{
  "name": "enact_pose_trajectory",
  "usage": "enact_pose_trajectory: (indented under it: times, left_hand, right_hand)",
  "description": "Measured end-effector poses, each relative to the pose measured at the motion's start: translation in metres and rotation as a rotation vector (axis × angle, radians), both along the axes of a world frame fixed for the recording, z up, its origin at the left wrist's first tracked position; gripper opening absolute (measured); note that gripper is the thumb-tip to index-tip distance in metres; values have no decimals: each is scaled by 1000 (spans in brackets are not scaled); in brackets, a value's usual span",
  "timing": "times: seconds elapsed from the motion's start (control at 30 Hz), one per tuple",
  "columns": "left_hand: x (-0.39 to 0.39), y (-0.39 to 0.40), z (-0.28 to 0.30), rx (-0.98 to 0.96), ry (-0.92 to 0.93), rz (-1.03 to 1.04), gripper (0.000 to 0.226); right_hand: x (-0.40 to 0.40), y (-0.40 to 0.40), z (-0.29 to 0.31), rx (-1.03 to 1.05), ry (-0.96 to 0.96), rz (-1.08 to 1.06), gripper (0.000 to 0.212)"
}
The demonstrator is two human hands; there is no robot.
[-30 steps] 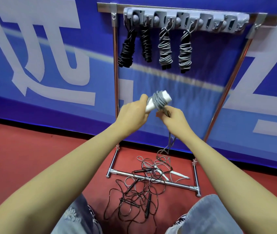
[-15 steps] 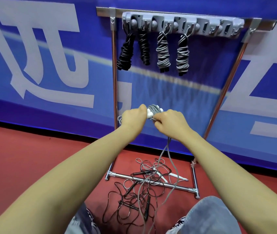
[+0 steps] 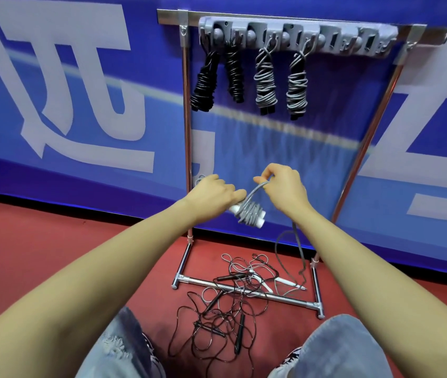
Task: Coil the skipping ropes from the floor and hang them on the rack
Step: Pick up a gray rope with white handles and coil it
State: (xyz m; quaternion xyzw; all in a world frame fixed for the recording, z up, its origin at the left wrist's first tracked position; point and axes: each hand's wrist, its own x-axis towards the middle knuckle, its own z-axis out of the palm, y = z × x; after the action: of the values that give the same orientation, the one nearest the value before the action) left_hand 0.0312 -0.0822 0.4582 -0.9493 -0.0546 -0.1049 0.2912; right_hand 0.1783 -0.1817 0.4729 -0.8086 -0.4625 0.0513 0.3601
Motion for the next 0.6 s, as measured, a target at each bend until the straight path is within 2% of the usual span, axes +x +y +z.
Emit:
enact_pose_trajectory:
  times: [0.07,0.17,0.27,0.33,0.4,0.43,0.47,0.53,0.6]
  left_hand:
    - [-7,-2,5,34,-65,-91,18]
    - [-11,1,13,53,-171,-178,20]
    - [-9,1,19,5,-220,-170,18]
    - [-7,-7,24,-103,-295,-99,18]
    - [-5,-17,28,-351,-367,85,7]
    - [-4,-22,30,-503,-409,218,9]
    - [-2,-25,32,-609,-465,299,14]
    - [7,-27,32,-670,-546,406,15]
    - [15,-25,29,-714,-576,506,17]
  right_hand:
    - [7,2,-4,10,81,30,27]
    - [5,2,-6,11,117,57,30]
    - [0,1,-6,63,150,87,29]
    - [0,1,-8,68,118,95,22]
    - [-1,0,-8,12,-1,82,11]
    - [-3,-1,-7,3,-52,66,8]
    - [-5,-3,-6,4,-85,56,15]
    - [-11,-6,-2,-5,-132,55,27]
    - [-17,-7,1,-37,-201,64,28]
